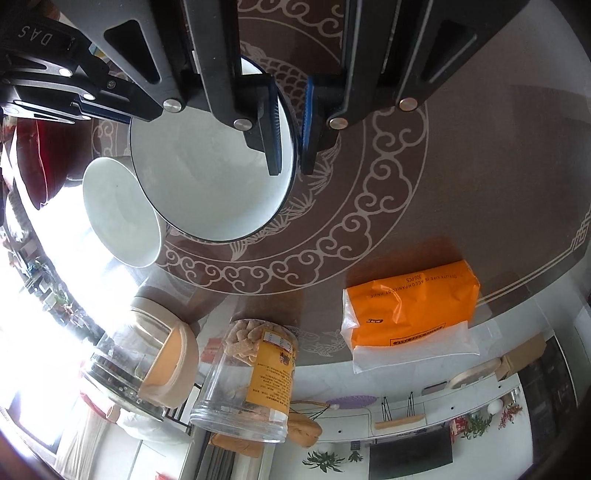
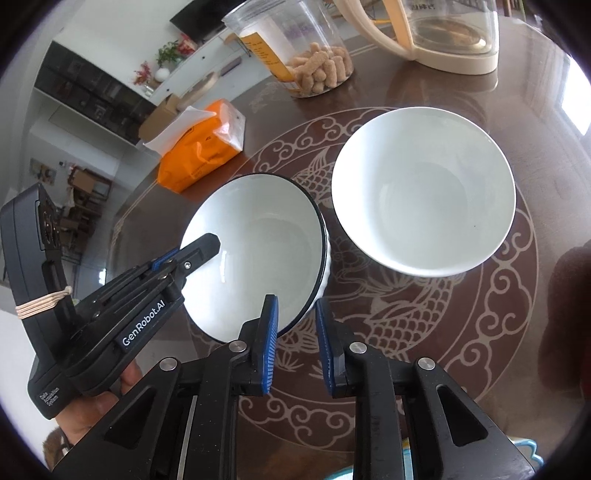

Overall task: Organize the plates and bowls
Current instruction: 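Lift the black-rimmed bowl with both grippers and lower it into the blue-white bowl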

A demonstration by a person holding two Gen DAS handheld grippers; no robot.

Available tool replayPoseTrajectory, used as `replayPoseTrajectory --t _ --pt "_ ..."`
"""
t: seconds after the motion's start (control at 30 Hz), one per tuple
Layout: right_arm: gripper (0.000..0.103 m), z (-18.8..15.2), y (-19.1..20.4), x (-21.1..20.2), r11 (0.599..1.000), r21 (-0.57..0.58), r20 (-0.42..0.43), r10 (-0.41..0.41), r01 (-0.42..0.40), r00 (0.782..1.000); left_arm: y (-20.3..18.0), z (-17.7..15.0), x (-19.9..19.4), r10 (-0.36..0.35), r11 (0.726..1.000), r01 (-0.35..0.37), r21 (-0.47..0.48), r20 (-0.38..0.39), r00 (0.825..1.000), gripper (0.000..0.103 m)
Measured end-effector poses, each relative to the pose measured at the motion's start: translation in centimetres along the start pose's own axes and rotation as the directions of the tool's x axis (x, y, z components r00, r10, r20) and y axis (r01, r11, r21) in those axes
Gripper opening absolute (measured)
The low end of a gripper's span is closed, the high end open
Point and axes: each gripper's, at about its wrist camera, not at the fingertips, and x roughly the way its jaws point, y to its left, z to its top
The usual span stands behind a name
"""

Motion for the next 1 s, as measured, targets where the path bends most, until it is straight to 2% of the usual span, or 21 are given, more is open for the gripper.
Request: replayPoseTrajectory --t 0.13,0.3,0.47,0.6,0.73,1.0 --pt "0.022 -1.5 0.7 -3.3 0.999 -0.029 0.027 0.019 -0.018 0.999 -1.4 -2.0 -3.6 -0.015 1.000 0.016 -0.020 0.025 1.000 0.010" --pt "0.021 -4.5 1.0 -8.5 0.997 -0.070 0.056 0.017 -0.013 0.998 -5.1 -4.9 -7.6 -0.046 0.999 0.047 -0.009 0.060 0.997 0.010" --pt "0.022 -8.5 -1.0 -12.5 0.998 -0.065 0.056 -0.007 0.011 0.998 -9.6 -8.6 -9.5 -0.070 0.997 0.068 0.033 0.072 0.995 0.010" --pt "0.021 -11.3 -3.5 -13.9 0.999 -0.032 0.041 -0.035 0.036 0.999 -12.5 -11.4 -9.2 -0.074 0.996 0.070 0.060 0.066 0.995 0.010" --pt "0.021 -13.1 -6.0 -13.6 0.998 0.011 0.023 -0.059 0.059 0.998 -14.1 -13.5 -7.6 -0.078 0.995 0.076 0.060 0.027 0.997 0.010" --pt "0.021 -14.4 -8.9 -12.1 0.996 0.051 -0.007 -0.071 0.071 0.997 -15.1 -15.6 -5.3 -0.064 0.996 0.064 0.054 -0.014 0.998 0.010"
